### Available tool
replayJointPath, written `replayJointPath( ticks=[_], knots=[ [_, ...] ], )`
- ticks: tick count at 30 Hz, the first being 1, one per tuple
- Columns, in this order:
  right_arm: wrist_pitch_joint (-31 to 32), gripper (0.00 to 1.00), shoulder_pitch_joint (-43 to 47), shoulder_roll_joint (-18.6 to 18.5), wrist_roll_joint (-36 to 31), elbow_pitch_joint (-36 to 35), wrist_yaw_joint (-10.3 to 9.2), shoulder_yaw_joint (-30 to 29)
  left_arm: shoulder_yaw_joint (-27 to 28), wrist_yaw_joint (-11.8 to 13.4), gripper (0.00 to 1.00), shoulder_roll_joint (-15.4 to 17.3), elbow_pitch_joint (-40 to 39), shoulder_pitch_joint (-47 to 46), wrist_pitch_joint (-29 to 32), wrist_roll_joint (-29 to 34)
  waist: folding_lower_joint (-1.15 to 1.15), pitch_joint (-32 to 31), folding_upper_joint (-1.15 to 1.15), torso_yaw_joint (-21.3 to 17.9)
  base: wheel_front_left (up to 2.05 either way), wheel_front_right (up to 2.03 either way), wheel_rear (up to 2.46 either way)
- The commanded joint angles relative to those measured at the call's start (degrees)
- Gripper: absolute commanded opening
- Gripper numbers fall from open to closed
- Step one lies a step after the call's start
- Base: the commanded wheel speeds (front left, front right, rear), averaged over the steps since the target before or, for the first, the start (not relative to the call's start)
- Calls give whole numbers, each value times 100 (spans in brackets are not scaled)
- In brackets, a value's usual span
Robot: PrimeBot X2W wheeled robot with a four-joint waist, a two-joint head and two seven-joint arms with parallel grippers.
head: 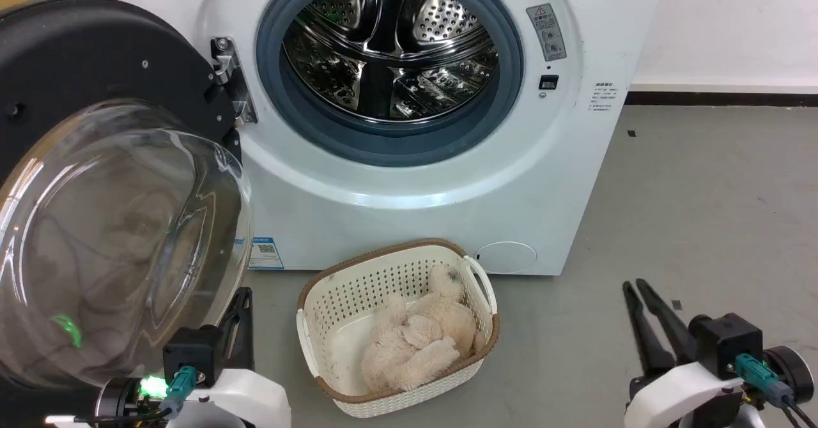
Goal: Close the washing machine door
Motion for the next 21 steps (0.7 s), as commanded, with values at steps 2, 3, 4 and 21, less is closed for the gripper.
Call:
replayJointPath(
  ticks=[2,3,4,21],
  knots=[
    [0,100,0,0,0,1,0,4,-2,3,100,0,3,1,0,0,0,0,0,0,0,0,0],
    [0,100,0,0,0,2,0,4,-3,3,100,0,4,1,0,0,0,0,0,0,0,0,0],
    [-7,100,1,0,7,3,0,11,-1,4,100,0,9,3,-8,-2,0,0,0,0,0,0,0],
    [-211,100,12,4,98,41,1,49,3,21,100,0,70,39,-211,-64,0,-1,0,66,0,0,0]
  ],
)
